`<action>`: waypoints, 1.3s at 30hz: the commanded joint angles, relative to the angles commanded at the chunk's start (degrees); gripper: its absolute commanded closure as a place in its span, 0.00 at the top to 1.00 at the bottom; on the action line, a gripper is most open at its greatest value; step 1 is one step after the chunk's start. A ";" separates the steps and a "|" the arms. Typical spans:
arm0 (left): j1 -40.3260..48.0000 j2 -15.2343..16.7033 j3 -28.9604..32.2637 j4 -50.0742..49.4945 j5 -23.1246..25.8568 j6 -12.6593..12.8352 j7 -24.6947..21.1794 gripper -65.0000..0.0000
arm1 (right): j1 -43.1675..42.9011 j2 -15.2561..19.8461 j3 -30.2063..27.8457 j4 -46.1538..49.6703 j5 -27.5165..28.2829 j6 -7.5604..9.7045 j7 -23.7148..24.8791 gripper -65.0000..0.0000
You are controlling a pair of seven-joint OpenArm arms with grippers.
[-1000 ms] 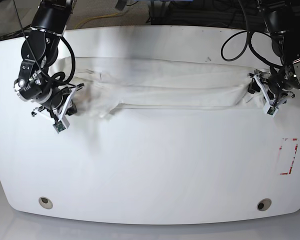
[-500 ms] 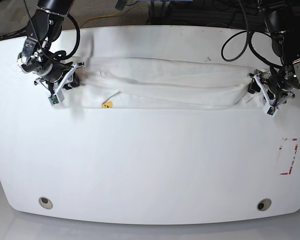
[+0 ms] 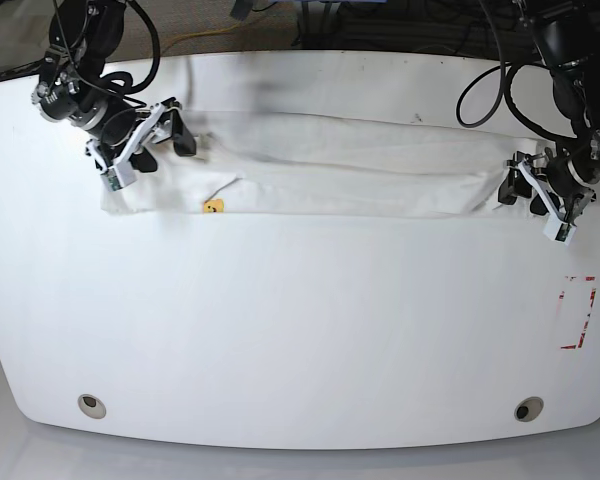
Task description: Fold the T-shirt properly
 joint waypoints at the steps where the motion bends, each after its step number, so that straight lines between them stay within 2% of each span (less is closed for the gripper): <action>1: 0.00 0.00 -0.97 0.44 -2.37 0.00 1.32 0.58 | 0.44 0.00 -0.62 -1.85 -0.88 0.00 1.32 0.70; 5: -0.09 -0.18 -2.46 0.70 -7.30 0.00 4.40 0.58 | 0.88 0.00 -3.16 -5.01 -2.81 0.00 4.13 0.70; 8: -0.09 0.00 -1.23 0.62 -5.89 0.00 4.40 0.58 | 0.88 0.00 -4.40 -5.19 -3.08 0.00 4.75 0.70; 13: -0.97 0.70 2.64 0.35 -2.55 0.00 4.22 0.58 | 0.70 -0.09 -4.66 -5.19 -3.08 0.00 4.75 0.70; 23: -4.48 5.80 3.25 0.00 11.69 0.00 4.22 0.58 | 0.70 -1.41 -4.40 -5.27 -3.16 0.00 4.84 0.70; 30: -6.51 5.45 4.66 -5.54 13.45 0.00 4.22 0.57 | 0.35 -1.58 -4.40 -5.27 -3.16 0.00 5.45 0.70; 33: -6.68 5.36 4.66 -5.89 13.45 0.00 4.22 0.47 | 0.26 -1.58 -4.40 -5.27 -3.16 0.00 6.24 0.70; 35: -6.68 5.36 4.66 -6.15 13.54 0.00 4.22 0.29 | 0.18 -1.58 -4.31 -5.27 -3.16 0.00 6.24 0.70; 37: -6.59 5.36 4.66 -6.15 13.54 0.00 4.22 0.16 | 0.18 -1.58 -4.31 -5.27 -3.16 0.00 6.24 0.70; 39: -6.42 5.36 4.66 -5.71 13.45 0.00 4.22 0.11 | 0.18 -1.58 -4.31 -5.27 -3.16 0.00 6.24 0.69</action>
